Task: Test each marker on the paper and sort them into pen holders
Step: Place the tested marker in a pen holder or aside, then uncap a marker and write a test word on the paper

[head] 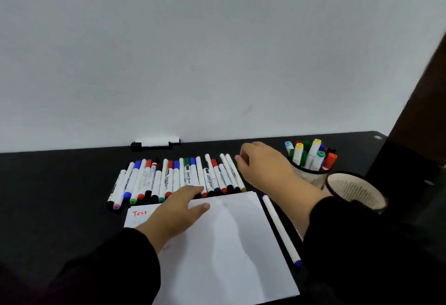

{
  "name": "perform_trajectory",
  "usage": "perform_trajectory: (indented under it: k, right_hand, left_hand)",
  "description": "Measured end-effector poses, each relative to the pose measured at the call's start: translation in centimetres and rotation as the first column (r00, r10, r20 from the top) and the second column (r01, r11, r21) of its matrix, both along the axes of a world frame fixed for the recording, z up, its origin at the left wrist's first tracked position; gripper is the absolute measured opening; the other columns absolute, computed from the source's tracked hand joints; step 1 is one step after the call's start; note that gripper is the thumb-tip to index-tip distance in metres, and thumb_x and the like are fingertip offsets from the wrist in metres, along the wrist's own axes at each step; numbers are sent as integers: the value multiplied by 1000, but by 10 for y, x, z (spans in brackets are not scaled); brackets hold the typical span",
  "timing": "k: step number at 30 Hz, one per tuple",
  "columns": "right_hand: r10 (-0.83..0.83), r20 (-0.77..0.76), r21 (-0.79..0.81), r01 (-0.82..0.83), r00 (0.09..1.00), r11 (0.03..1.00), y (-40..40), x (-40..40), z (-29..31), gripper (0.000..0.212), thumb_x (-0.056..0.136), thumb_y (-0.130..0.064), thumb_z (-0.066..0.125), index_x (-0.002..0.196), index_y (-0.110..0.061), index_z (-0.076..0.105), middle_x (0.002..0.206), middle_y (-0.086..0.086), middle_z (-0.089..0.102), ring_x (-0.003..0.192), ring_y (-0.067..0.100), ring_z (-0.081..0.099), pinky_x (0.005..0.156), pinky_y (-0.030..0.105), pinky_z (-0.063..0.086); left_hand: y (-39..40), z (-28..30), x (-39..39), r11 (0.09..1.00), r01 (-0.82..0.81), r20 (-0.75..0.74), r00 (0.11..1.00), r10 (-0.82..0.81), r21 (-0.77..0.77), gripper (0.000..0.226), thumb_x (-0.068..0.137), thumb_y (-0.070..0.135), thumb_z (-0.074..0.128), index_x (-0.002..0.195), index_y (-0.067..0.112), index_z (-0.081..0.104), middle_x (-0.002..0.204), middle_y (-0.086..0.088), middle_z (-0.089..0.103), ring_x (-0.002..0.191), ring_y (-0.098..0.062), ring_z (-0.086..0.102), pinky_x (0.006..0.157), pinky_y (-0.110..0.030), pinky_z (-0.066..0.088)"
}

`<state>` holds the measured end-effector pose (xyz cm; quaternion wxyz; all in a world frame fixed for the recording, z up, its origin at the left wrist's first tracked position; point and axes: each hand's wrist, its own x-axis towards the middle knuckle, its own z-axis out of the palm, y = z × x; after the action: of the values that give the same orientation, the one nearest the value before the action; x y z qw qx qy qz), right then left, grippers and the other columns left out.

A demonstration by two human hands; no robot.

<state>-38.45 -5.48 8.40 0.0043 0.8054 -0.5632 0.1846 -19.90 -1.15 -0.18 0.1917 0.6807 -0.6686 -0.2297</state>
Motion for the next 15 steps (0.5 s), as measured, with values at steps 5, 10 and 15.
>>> perform_trajectory:
  k: [5, 10, 15]
  right_hand:
    - [137, -45, 110, -131, 990, 985, -39, 69, -13, 20, 99, -34, 39, 99, -20, 53, 100, 0, 55, 84, 16, 54, 69, 29, 46]
    - [249, -41, 169, -239, 968, 956, -80, 136, -30, 20, 98, -30, 42, 104, -17, 57, 105, 2, 57, 89, 19, 55, 76, 32, 47]
    - [301, -62, 183, -286, 951, 941, -124, 186, -51, 33, 96, -30, 47, 126, -18, 52, 124, 6, 53, 111, 24, 52, 91, 36, 46]
  left_hand:
    - [-10, 1, 82, 989, -140, 87, 986, 144, -51, 61, 91, 47, 52, 145, 30, 29, 151, 11, 26, 138, -8, 24, 112, -30, 22]
    - [-24, -4, 153, 968, -251, 207, 947, 245, 3, 69, 90, 50, 49, 149, 26, 20, 156, 10, 15, 143, -10, 12, 116, -35, 18]
    - [-30, -19, 185, 977, -201, 191, 964, 185, 69, 73, 90, 53, 47, 149, 30, 12, 156, 16, 6, 143, -6, 6, 116, -33, 15]
